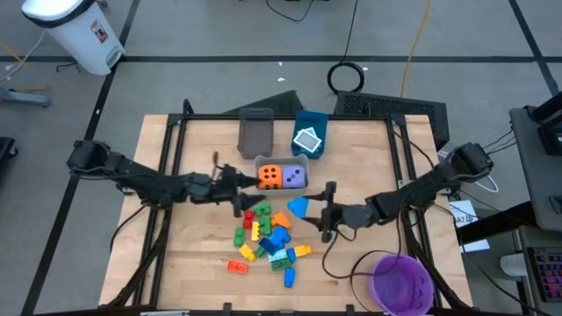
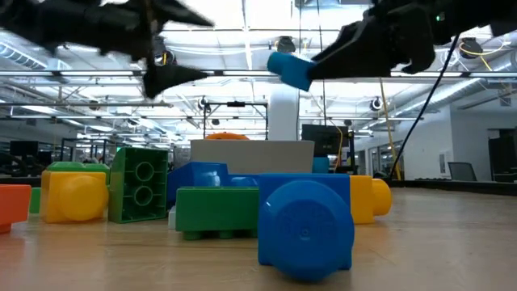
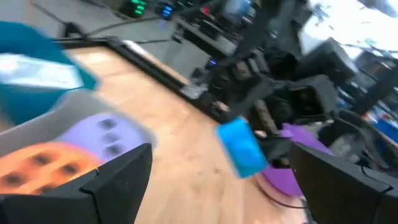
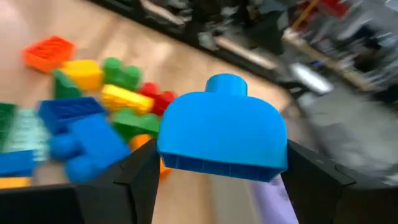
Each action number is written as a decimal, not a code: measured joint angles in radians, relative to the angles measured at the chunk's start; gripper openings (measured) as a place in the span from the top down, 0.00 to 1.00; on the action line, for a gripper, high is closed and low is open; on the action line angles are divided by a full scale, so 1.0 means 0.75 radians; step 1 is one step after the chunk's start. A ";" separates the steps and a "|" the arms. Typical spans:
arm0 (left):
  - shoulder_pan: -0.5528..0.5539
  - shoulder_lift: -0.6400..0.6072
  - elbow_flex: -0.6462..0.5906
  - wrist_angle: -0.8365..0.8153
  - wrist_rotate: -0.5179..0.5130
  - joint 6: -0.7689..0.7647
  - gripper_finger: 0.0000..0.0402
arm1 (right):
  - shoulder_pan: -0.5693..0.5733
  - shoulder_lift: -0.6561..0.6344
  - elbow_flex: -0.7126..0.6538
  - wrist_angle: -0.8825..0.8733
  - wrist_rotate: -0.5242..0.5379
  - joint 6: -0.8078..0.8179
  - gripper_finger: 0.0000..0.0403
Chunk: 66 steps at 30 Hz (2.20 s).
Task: Pick & Place Toys
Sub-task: Put the blue game piece into the black bin
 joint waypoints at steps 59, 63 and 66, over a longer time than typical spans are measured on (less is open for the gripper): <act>0.802 0.301 0.447 -0.649 0.009 0.175 0.66 | -0.119 -0.288 0.000 -0.155 0.180 0.028 0.21; 0.909 0.396 0.432 -0.659 0.011 0.176 0.66 | -0.209 -0.296 -0.001 -0.275 0.052 0.098 0.21; 0.962 0.451 0.437 -0.633 0.014 0.141 0.66 | -0.253 -0.289 -0.001 -0.294 0.009 0.113 0.21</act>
